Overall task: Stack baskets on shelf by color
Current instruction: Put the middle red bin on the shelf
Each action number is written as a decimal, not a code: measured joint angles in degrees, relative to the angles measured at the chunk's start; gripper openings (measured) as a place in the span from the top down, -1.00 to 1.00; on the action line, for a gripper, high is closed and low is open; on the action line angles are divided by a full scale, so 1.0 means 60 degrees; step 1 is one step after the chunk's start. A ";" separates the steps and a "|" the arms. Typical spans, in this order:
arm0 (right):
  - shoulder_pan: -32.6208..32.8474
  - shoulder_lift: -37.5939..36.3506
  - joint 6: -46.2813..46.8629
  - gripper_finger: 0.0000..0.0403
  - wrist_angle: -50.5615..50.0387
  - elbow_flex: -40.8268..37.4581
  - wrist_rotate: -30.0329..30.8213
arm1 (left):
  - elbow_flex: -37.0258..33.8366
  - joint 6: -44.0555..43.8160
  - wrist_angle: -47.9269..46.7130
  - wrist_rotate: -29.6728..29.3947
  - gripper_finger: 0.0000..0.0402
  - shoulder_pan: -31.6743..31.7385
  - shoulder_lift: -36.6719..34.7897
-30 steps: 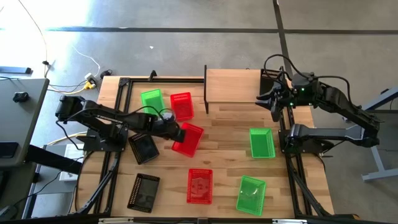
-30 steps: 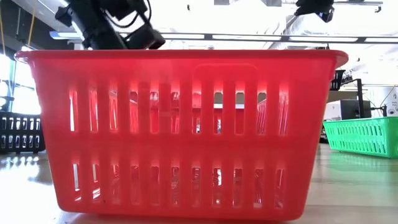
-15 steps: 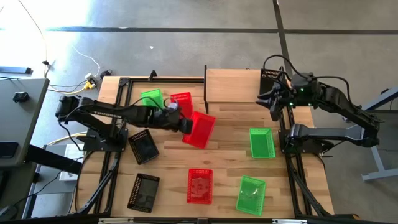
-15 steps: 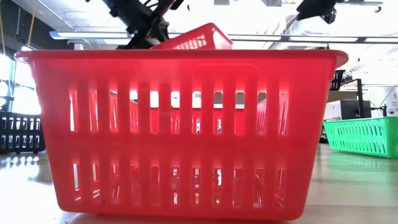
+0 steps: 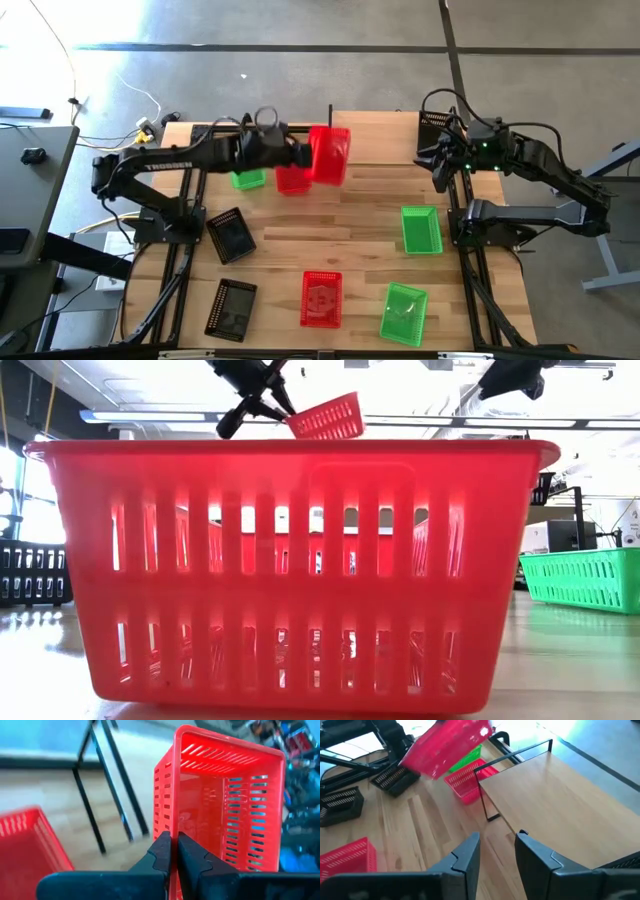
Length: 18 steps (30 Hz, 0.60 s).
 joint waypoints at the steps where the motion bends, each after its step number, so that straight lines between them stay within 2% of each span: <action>1: 0.0000 0.0000 -0.0025 0.46 0.0000 0.0000 0.0036 | 0.0131 0.0090 -0.0002 0.0000 0.98 0.0165 0.0002; 9: 0.0000 0.0000 -0.0061 0.46 -0.0007 0.0000 0.1254 | 0.1330 0.0854 0.0012 0.0180 0.98 0.1372 0.0004; 18: 0.0000 0.0000 -0.0092 0.46 -0.0011 0.0000 0.1490 | 0.2862 0.1512 -0.0056 0.0227 0.98 0.2035 0.0626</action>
